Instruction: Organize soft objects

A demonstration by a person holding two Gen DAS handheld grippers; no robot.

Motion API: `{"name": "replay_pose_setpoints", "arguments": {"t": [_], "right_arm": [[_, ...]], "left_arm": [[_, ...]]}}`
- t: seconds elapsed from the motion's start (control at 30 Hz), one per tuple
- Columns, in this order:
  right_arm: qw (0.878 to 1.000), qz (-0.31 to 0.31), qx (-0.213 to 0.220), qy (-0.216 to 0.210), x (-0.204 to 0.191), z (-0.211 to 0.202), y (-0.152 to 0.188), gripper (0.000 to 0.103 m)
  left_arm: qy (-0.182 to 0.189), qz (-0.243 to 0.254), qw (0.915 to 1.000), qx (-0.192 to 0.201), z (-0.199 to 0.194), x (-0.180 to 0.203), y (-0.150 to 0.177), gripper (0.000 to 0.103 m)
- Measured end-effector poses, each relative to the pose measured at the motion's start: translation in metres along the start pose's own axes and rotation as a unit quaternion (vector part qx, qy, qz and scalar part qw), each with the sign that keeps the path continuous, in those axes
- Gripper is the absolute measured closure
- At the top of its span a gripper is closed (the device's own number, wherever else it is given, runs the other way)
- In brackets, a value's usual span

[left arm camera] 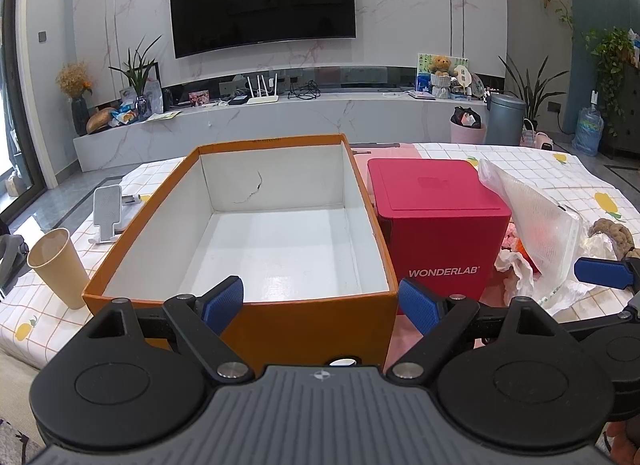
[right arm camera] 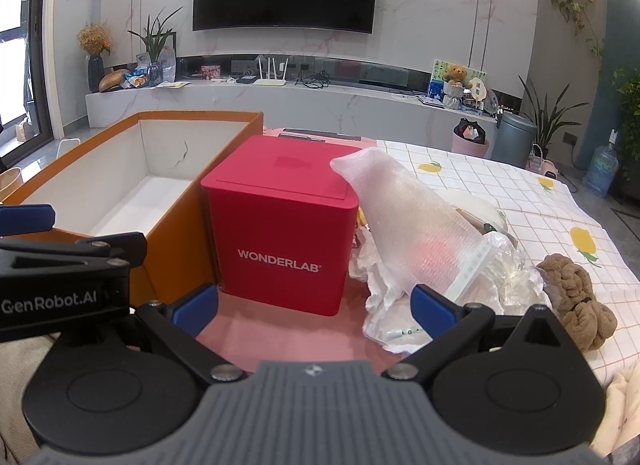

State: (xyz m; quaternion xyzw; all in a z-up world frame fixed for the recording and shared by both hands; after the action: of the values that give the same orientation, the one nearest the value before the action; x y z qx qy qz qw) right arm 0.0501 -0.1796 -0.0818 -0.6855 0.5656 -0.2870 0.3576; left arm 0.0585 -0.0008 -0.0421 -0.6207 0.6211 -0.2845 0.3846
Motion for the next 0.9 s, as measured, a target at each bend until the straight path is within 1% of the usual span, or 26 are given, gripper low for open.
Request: {"name": "replay_pose_setpoints", "arguments": {"t": [0.5,0.9], "right_arm": [[1.000,-0.001,-0.002,0.002,0.0005,0.0019,0.0008,0.003],[1.000,-0.013,0.000,0.012,-0.0005,0.0031,0.0014,0.003]], "left_arm": [[-0.003,0.003,1.0000,0.000,0.0006,0.0019,0.0005,0.001],[-0.004,0.006,1.0000,0.001,0.0006,0.0032,0.0013,0.001]]}}
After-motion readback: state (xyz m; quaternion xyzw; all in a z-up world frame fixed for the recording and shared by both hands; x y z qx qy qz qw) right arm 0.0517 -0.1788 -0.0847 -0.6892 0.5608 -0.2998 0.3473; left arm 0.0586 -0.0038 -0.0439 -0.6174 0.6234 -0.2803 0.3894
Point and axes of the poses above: each gripper's, at about its wrist camera, not at the fingertips, and z roughly the way its jaws point, x to its right, y to its underside, the point moved 7 cm from there along z, roughly the way its jaws point, and after that the axes turned 7 degrees about -y, right-handed, at the moved point
